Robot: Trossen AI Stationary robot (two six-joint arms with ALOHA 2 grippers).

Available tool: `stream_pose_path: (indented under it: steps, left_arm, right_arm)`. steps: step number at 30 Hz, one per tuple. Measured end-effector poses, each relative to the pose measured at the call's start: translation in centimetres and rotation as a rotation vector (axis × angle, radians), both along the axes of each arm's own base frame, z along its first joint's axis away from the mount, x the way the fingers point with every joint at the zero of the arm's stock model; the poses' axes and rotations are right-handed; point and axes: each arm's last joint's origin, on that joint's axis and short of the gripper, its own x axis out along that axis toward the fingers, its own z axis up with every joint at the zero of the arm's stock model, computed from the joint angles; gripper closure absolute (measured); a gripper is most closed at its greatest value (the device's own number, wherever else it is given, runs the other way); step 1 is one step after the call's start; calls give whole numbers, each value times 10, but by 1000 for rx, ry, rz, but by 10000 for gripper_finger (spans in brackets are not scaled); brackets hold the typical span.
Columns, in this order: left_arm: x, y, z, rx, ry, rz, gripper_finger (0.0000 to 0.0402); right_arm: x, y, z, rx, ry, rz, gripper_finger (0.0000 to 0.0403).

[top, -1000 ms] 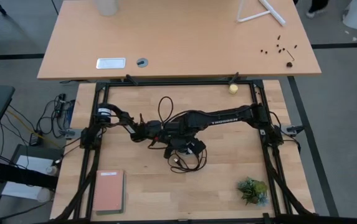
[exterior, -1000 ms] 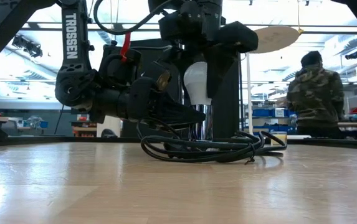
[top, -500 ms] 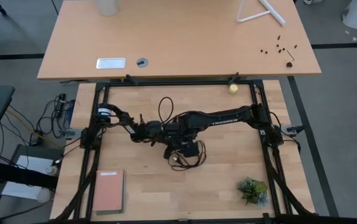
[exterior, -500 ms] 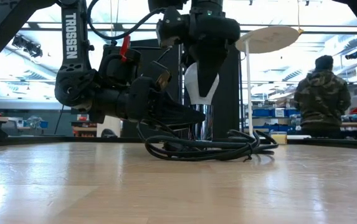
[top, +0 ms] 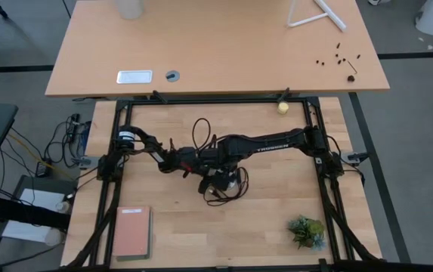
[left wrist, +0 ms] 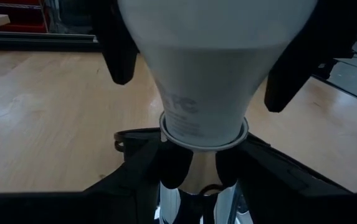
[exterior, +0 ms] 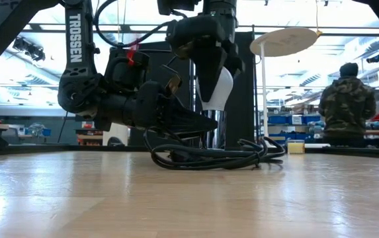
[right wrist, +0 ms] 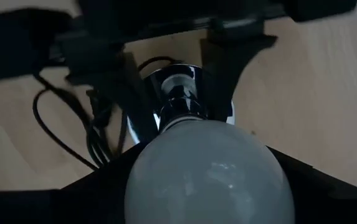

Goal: Screw lightbulb
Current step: Insert the white lightbulb into the silver lamp

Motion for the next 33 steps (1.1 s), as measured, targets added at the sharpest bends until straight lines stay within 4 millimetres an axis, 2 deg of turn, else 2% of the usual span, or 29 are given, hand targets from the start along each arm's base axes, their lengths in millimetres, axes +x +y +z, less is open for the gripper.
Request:
stream_pose_path:
  steps: [25, 29, 33]
  left_arm:
    - [0, 0, 1, -25, -17, 13, 211]
    - [0, 0, 1, -25, -16, 12, 211]
    - [0, 1, 1, -25, -14, 18, 211]
  right_arm:
    - [-3, 2, -1, 135, 58, -732, 131]
    - [-4, 2, -1, 141, 61, -758, 128]
    - [-2, -2, -1, 131, 43, -666, 107]
